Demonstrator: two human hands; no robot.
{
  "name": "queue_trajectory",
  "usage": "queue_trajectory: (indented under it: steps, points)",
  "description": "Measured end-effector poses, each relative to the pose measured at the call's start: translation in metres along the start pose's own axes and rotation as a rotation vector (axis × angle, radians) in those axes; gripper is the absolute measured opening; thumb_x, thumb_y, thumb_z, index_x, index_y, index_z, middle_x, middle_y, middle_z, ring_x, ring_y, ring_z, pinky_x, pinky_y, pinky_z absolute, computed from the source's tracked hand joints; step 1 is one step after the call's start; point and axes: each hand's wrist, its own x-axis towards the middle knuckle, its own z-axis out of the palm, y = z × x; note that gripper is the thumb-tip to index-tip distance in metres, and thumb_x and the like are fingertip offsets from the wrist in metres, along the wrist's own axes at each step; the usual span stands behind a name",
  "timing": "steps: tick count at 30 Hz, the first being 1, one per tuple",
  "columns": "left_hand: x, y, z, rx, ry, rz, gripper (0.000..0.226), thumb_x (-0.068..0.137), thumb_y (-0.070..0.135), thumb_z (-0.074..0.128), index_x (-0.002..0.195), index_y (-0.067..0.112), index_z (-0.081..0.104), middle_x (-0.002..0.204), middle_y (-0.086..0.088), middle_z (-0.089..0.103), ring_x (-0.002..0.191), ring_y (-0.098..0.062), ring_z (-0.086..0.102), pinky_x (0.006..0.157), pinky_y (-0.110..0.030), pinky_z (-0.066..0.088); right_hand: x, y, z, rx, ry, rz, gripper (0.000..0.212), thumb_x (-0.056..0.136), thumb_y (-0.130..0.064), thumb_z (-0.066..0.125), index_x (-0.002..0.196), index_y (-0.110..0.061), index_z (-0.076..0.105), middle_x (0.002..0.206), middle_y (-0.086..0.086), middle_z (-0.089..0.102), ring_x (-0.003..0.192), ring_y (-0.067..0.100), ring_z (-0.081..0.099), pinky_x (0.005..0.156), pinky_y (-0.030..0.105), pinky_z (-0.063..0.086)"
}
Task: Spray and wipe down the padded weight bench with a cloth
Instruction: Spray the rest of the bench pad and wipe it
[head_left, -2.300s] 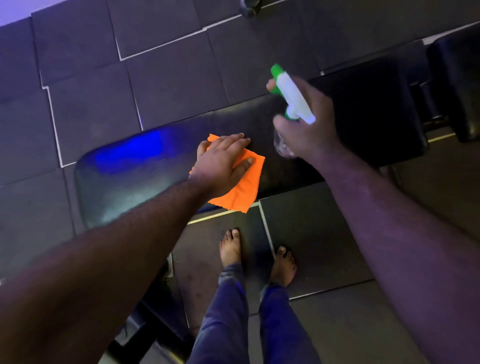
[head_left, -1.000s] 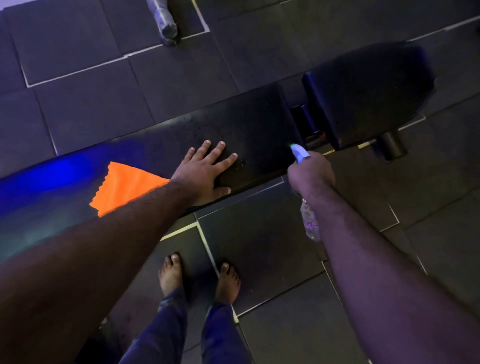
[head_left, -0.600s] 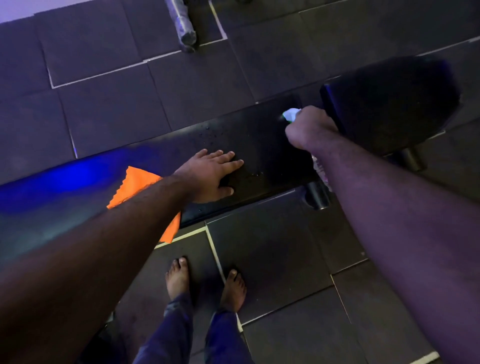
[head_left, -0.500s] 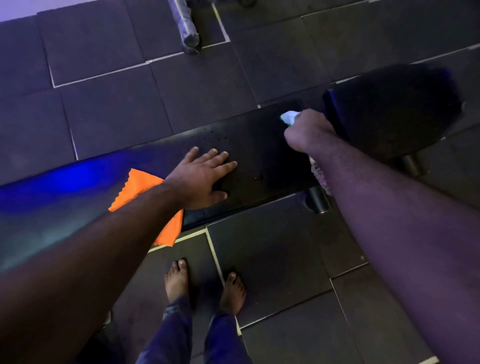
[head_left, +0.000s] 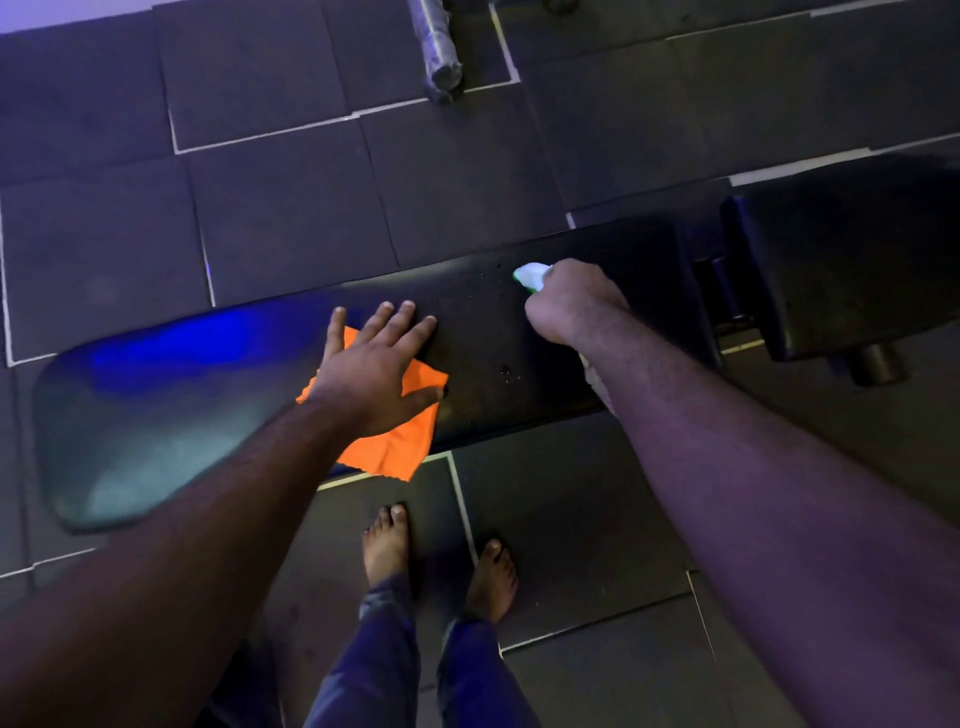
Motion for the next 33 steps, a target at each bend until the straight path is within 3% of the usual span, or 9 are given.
queue_trajectory:
  steps: [5,10,16,20,23,26,29,31,33]
  points:
    - [-0.027,-0.005,0.0,-0.097,0.159,-0.113,0.09,0.097,0.076,0.051,0.17,0.027,0.029,0.179,-0.001,0.026,0.169,-0.023,0.006,0.132,-0.063,-0.009,-0.016,-0.041,0.018,-0.019,0.003,-0.03,0.017,0.09,-0.02,0.061,0.107,-0.021,0.065,0.076,-0.001,0.056,0.061,0.018,0.051,0.05,0.027,0.036]
    - [-0.053,0.0,0.002,-0.324,0.28,-0.084,0.087,0.092,0.07,0.057,0.16,0.015,0.05,0.169,-0.009,0.046,0.164,-0.03,0.027,0.135,-0.057,0.009,-0.027,-0.054,0.024,-0.014,0.017,-0.004,0.024,0.09,-0.02,0.063,0.114,-0.021,0.068,0.076,-0.001,0.053,0.061,0.017,0.047,0.051,0.027,0.034]
    - [-0.075,0.025,0.007,-0.905,0.111,-0.048,0.108,0.074,0.071,0.081,0.162,0.021,0.045,0.158,0.005,0.057,0.147,-0.011,0.05,0.121,-0.035,0.042,-0.069,-0.063,0.03,0.423,0.075,-0.023,0.005,0.088,-0.019,0.062,0.091,-0.02,0.066,0.079,-0.004,0.063,0.079,0.028,0.066,0.059,0.032,0.044]
    - [-0.076,0.047,0.014,-1.075,0.159,0.014,0.107,0.064,0.056,0.097,0.154,0.052,0.04,0.138,0.027,0.066,0.127,0.005,0.063,0.098,-0.014,0.05,-0.114,-0.088,0.039,1.045,0.036,-0.124,0.05,0.067,0.0,0.054,0.101,-0.029,0.075,0.086,-0.012,0.073,0.068,0.013,0.061,0.059,0.033,0.051]
    - [-0.078,0.041,0.01,-1.031,0.292,-0.121,0.084,0.062,0.055,0.091,0.133,0.061,0.046,0.111,0.03,0.072,0.094,0.006,0.071,0.07,-0.015,0.052,-0.129,-0.107,0.05,1.19,0.04,-0.227,0.069,0.069,0.006,0.06,0.123,-0.036,0.072,0.084,-0.027,0.066,0.065,0.002,0.053,0.06,0.025,0.047]
    - [-0.081,0.017,0.008,-1.01,0.488,-0.278,0.065,0.064,0.067,0.085,0.121,0.058,0.055,0.102,0.031,0.074,0.087,0.009,0.072,0.069,-0.009,0.051,-0.139,-0.124,0.065,1.168,0.159,-0.374,0.07,0.077,-0.008,0.083,0.141,-0.02,0.056,0.114,-0.025,0.067,0.097,0.004,0.065,0.088,0.033,0.056]
    - [-0.078,-0.018,0.007,-1.024,0.696,-0.425,0.054,0.068,0.062,0.089,0.109,0.048,0.056,0.098,0.023,0.076,0.083,0.008,0.072,0.074,-0.016,0.056,-0.145,-0.127,0.093,1.034,0.192,-0.461,0.089,0.078,-0.025,0.094,0.152,-0.011,0.046,0.145,0.005,0.06,0.127,0.015,0.061,0.108,0.034,0.051]
    - [-0.072,-0.048,0.004,-1.042,0.775,-0.521,0.067,0.062,0.056,0.098,0.109,0.039,0.054,0.099,0.021,0.076,0.087,0.005,0.073,0.08,-0.02,0.058,-0.143,-0.118,0.115,0.989,0.197,-0.437,0.074,0.087,-0.025,0.087,0.149,-0.007,0.052,0.144,0.009,0.062,0.131,0.017,0.061,0.112,0.039,0.049]
    - [-0.064,-0.075,-0.003,-1.011,0.792,-0.59,0.08,0.052,0.066,0.099,0.109,0.042,0.049,0.1,0.035,0.07,0.087,0.015,0.068,0.074,-0.004,0.049,-0.139,-0.106,0.135,0.896,0.212,-0.382,0.048,0.101,-0.022,0.072,0.143,-0.004,0.059,0.142,0.01,0.065,0.133,0.021,0.061,0.113,0.047,0.046]
